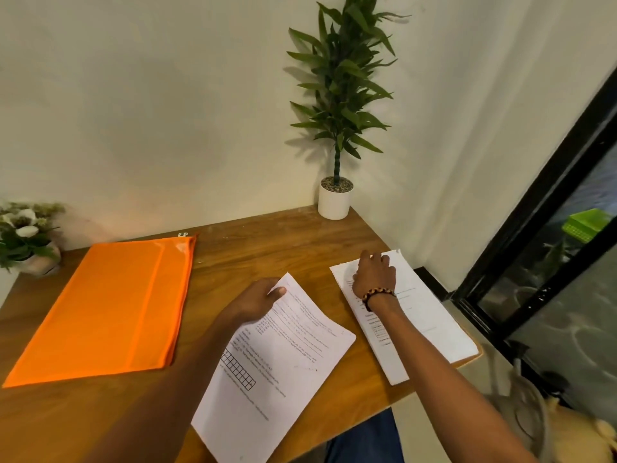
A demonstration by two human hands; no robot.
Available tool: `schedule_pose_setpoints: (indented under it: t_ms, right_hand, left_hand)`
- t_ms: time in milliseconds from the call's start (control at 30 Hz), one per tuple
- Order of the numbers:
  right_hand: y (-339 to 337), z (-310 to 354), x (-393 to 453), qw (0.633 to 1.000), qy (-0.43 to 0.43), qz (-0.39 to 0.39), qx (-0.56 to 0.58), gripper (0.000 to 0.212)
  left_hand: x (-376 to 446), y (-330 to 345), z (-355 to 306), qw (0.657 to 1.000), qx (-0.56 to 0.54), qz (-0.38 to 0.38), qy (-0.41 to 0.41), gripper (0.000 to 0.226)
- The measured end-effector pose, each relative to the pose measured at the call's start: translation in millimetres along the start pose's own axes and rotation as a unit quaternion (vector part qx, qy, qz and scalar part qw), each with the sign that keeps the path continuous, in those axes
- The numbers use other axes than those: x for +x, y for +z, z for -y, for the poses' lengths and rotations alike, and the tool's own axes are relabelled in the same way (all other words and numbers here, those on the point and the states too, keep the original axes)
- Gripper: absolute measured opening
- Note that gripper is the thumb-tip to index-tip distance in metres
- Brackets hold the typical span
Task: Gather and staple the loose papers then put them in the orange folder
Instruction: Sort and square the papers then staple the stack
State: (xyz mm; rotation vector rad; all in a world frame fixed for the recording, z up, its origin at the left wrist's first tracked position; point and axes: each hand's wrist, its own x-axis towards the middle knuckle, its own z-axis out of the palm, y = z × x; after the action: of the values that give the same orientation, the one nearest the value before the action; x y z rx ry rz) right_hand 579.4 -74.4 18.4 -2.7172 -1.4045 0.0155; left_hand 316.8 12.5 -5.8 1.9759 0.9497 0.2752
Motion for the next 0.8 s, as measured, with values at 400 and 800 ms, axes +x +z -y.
schedule_pose_setpoints:
  t_ms: [400,800]
  right_hand:
    - [11.0,1.0,7.7,0.952,0.001,0.004,0.305,0.023]
    - [-3.9,51.0,0.6,0.697,0.065,0.317,0.641,0.025]
  left_hand:
    - [1.0,3.9,-3.6,1.0,0.004,0.029,0.009,0.027]
    - [-1.4,4.3,-3.0,0.988,0.03,0.153,0.003,0.033]
